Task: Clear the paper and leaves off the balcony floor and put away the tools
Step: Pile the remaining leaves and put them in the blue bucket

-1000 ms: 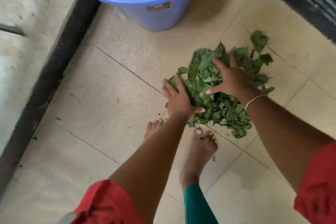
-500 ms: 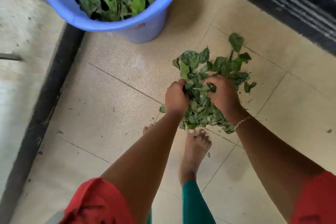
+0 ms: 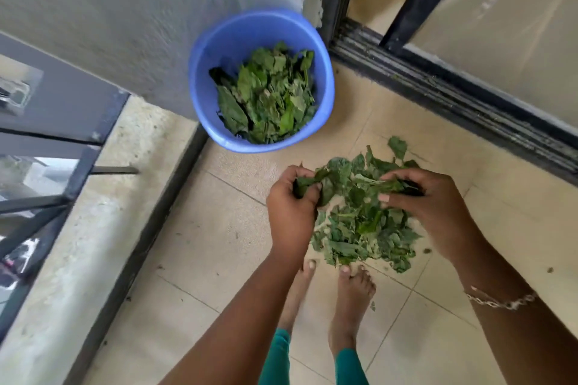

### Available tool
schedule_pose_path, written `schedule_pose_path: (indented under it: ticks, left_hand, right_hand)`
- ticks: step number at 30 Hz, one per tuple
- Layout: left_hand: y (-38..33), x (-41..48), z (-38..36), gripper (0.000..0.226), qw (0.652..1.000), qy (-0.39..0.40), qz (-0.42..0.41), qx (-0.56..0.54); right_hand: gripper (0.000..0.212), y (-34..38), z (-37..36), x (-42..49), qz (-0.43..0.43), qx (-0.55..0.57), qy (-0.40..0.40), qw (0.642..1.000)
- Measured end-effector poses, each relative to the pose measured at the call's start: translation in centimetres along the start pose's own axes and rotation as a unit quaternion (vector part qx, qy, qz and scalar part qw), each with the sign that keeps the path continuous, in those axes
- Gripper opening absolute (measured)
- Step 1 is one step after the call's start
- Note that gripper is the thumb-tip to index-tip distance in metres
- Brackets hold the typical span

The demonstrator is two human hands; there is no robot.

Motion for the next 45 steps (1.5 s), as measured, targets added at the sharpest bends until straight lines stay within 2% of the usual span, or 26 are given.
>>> schedule_pose_path:
  ticks: [2, 8, 11, 14, 16, 18, 20, 24, 25, 27, 29, 30, 32, 34, 37, 38, 41, 43, 45]
  left_hand:
    - [-3.0, 1.5, 2.0, 0.039, 0.998, -0.042, -0.019, -0.037]
    - [-8.8, 8.2, 7.0, 0.031, 0.987, -0.144, -0.057, -0.032]
    - [-9.7, 11.7, 7.7, 0.019, 0.99, -0.114, -0.061, 0.049]
    - [-10.6, 12.9, 7.3, 0.041, 0.995, -0.054, -0.02, 0.085]
    - [-10.6, 13.3, 7.4, 0.047, 0.992, -0.05, -0.024, 0.114]
    - [-10.4, 13.0, 7.6, 0.049, 0.982, -0.054, -0.06, 0.17]
    - [-9.9, 12.1, 7.7, 0.045, 0.968, -0.062, -0.11, 0.215]
    - [-9.3, 6.7, 6.8, 0.018, 0.925, -0.153, -0.268, 0.223]
    - [-8.8, 4.9, 6.0, 0.014, 0.912, -0.151, -0.304, 0.231]
    - [-6.1, 2.6, 3.7, 0.013, 0.897, -0.093, -0.337, 0.27]
    - [-1.4, 2.5, 1.3, 0.022, 0.886, -0.002, -0.308, 0.346]
    - [1.5, 3.0, 0.4, 0.031, 0.881, 0.049, -0.257, 0.395]
    - [6.9, 4.8, -0.7, 0.067, 0.853, 0.142, -0.127, 0.487]
    - [10.5, 6.8, -1.9, 0.097, 0.819, 0.192, -0.05, 0.539]
    - [11.8, 10.8, -3.4, 0.117, 0.785, 0.183, -0.048, 0.59]
    - [11.7, 12.2, -4.1, 0.122, 0.778, 0.173, -0.055, 0.602]
    - [13.1, 15.2, -6.3, 0.134, 0.788, 0.162, -0.03, 0.593]
    - [14.4, 14.1, -9.0, 0.141, 0.768, 0.212, -0.044, 0.603]
    - [16.2, 11.1, -11.6, 0.142, 0.763, 0.26, -0.062, 0.588]
  right_hand:
    - [0.028, 3.9, -1.0, 0.6, 0.027, 0.005, 0.013, 1.0]
    - [0.031, 12.6, -6.8, 5.7, 0.126, -0.035, 0.036, 0.991]
    - [0.03, 14.1, -9.3, 9.4, 0.119, -0.025, 0.042, 0.992]
    - [0.032, 15.3, -11.2, 11.5, 0.087, 0.021, 0.049, 0.995]
    - [0.037, 16.2, -12.1, 12.0, 0.051, 0.061, 0.087, 0.993]
    - [0.042, 16.9, -12.2, 12.1, 0.04, 0.058, 0.1, 0.993]
    - [0.038, 16.8, -11.1, 12.3, 0.059, 0.028, 0.077, 0.995]
    - [0.022, 13.1, -6.9, 11.6, 0.121, -0.001, 0.01, 0.993]
    - [0.021, 11.6, -5.5, 11.4, 0.132, -0.007, -0.015, 0.991]
    - [0.022, 7.5, -3.0, 10.9, 0.119, -0.027, -0.065, 0.99]
    - [0.022, 2.6, -1.0, 10.8, 0.087, -0.077, -0.098, 0.988]
    - [0.022, -0.1, -0.3, 11.0, 0.073, -0.129, -0.099, 0.984]
    - [0.029, -5.2, 1.0, 11.9, 0.043, -0.254, -0.074, 0.964]
    - [0.05, -10.0, 2.4, 13.3, -0.002, -0.377, -0.026, 0.926]
    - [0.075, -14.0, 3.7, 15.4, -0.029, -0.47, 0.029, 0.882]
    - [0.079, -14.6, 4.0, 16.4, -0.022, -0.473, 0.03, 0.88]
    - [0.089, -15.9, 4.2, 19.0, -0.001, -0.456, 0.03, 0.89]
    - [0.095, -16.8, 3.8, 19.6, 0.006, -0.451, 0.048, 0.891]
    - [0.099, -18.1, 2.5, 18.5, 0.017, -0.441, 0.085, 0.893]
Point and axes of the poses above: each hand's wrist, its own x-axis towards the middle knuckle, its own z-axis out of the back of the hand, y = z × x, the point moved 6 cm from there along x, towards the middle knuckle, and after that the axes turned 3 degrees about -y, right-handed, at the moved point
